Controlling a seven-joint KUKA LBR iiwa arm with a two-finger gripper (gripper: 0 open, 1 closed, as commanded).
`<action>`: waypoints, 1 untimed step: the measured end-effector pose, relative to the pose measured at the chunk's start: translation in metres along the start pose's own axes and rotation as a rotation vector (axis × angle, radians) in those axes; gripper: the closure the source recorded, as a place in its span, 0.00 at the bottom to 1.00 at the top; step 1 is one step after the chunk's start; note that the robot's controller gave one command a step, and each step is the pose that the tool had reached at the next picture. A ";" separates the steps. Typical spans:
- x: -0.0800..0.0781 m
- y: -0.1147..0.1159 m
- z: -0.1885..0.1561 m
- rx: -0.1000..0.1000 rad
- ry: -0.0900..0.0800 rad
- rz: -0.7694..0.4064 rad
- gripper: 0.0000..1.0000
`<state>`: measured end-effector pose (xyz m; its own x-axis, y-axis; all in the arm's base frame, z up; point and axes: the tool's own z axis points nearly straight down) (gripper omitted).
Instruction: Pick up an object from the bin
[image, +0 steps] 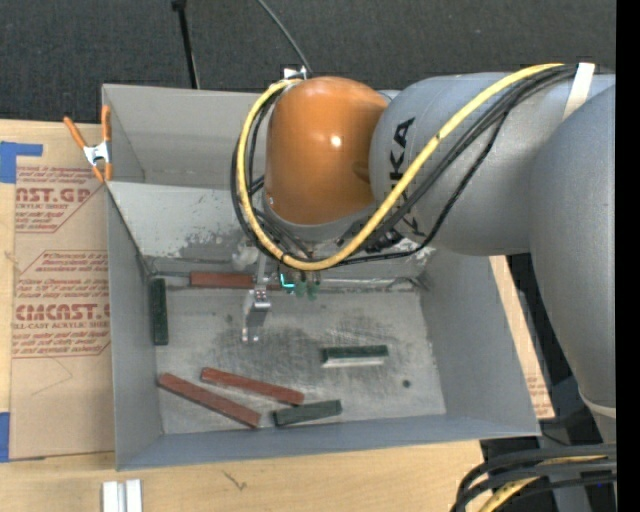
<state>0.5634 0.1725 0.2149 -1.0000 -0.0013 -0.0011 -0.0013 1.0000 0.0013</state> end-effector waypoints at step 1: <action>0.023 -0.008 0.052 -0.002 -0.005 -0.024 0.00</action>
Offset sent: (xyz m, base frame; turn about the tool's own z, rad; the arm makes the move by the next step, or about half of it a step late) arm -0.0360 -0.0141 -0.1104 -0.1491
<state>0.5406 0.1647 0.1630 -0.9997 -0.0252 -0.0063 -0.0252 0.9997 0.0029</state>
